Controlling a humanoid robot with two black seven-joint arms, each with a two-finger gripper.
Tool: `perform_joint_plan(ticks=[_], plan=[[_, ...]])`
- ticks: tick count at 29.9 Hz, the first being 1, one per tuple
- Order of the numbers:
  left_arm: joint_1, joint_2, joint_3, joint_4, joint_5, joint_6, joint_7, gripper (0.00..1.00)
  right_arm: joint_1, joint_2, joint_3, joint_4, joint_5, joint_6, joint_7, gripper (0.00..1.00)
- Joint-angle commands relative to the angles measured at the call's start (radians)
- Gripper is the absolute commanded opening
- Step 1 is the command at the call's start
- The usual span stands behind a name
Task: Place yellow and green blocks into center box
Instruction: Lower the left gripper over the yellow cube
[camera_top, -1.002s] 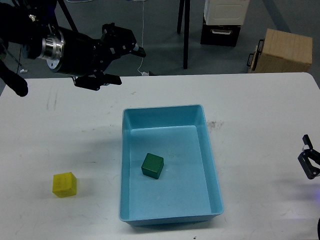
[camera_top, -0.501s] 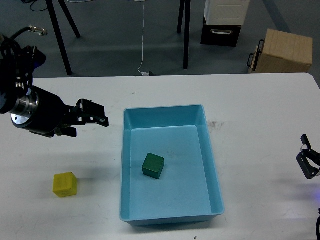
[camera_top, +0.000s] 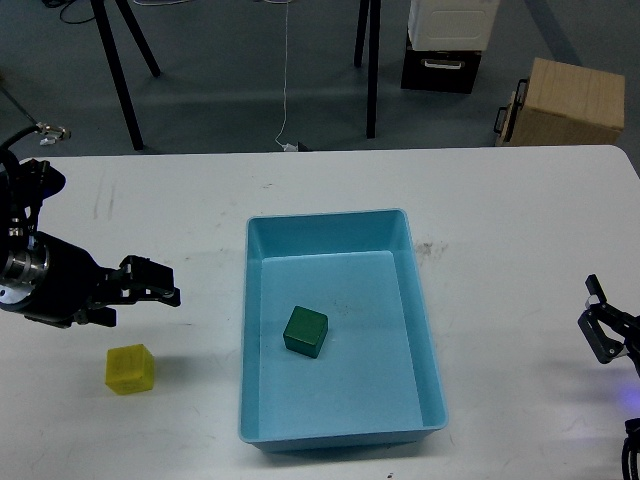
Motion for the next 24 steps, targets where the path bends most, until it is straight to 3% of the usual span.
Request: perform_joint_plan(ticks=[1, 10, 24], plan=[[0.021, 0.000, -0.001, 0.000, 0.005, 0.000, 0.000, 1.00, -0.002, 0.000, 0.001, -0.001, 0.000, 0.000, 0.000, 1.00], [0.032, -0.003, -0.001, 0.000, 0.025, 0.000, 0.000, 1.00, -0.004, 0.000, 0.000, -0.001, 0.000, 0.000, 0.000, 1.00], [0.182, 0.003, 0.002, 0.000, 0.191, 0.000, 0.000, 1.00, -0.001, -0.003, -0.037, -0.013, -0.012, 0.000, -0.008, 1.00]])
